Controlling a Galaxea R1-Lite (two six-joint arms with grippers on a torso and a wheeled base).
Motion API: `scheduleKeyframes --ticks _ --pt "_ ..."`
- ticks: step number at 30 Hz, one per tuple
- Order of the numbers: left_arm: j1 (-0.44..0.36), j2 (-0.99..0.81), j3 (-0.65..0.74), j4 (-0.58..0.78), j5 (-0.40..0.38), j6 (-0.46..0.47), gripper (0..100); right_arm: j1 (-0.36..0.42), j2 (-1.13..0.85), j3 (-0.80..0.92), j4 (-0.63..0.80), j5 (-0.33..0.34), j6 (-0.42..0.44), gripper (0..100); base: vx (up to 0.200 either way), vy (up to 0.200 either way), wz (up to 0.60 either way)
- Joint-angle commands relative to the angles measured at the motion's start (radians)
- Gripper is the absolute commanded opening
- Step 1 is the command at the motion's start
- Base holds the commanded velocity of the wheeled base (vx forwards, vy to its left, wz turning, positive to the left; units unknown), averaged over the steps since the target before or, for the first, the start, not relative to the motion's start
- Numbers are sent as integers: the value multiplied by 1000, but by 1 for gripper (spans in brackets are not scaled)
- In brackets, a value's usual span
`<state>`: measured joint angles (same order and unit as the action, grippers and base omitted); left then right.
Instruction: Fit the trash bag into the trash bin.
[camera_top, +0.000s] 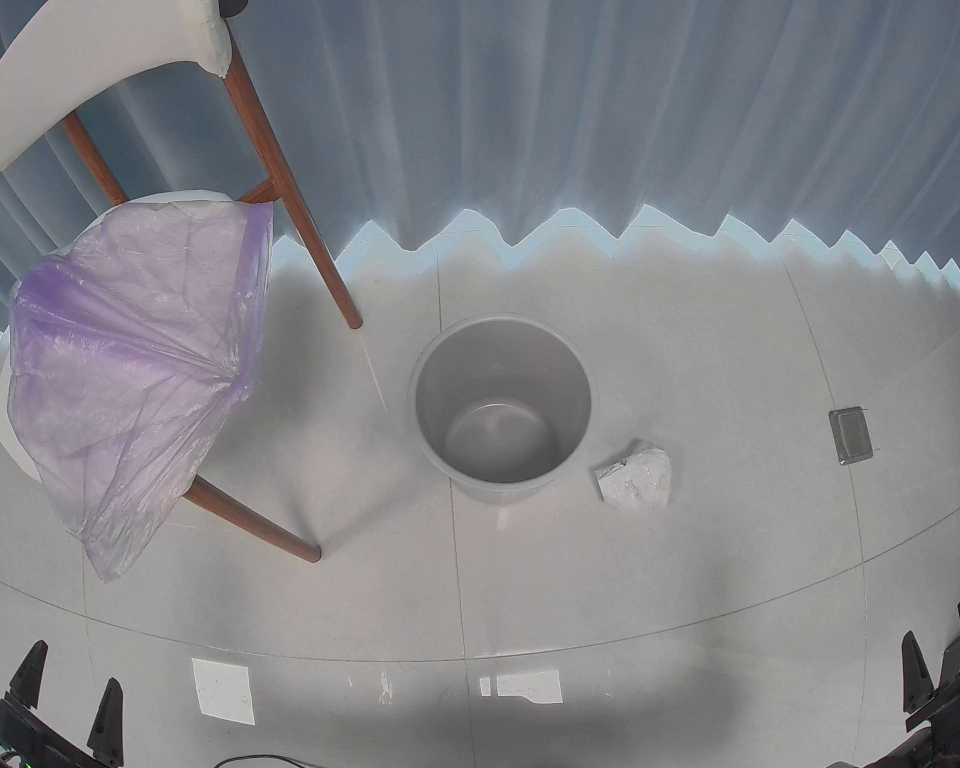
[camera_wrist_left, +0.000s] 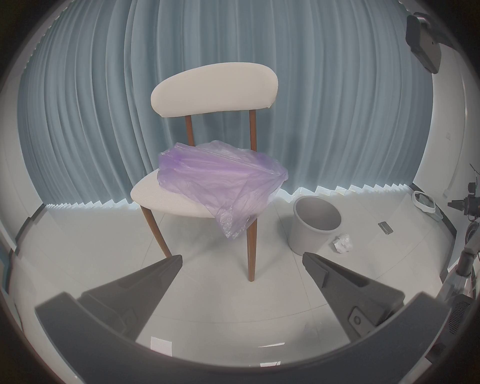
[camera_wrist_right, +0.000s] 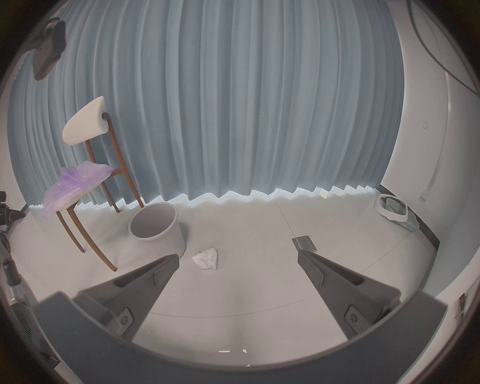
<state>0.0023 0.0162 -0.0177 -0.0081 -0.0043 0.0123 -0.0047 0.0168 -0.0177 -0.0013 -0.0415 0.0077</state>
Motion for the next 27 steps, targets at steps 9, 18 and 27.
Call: scheduleKeyframes --ticks 9,18,27 --pt "1 -16 18 -325 -14 80 100 0 -15 18 0 0 0 100 0 0 0" --pt "-18 133 -143 -231 -192 74 100 0 -15 18 0 0 0 100 0 0 0" --pt "-30 573 -430 -220 -345 86 100 0 -15 18 0 0 -2 100 0 0 0"
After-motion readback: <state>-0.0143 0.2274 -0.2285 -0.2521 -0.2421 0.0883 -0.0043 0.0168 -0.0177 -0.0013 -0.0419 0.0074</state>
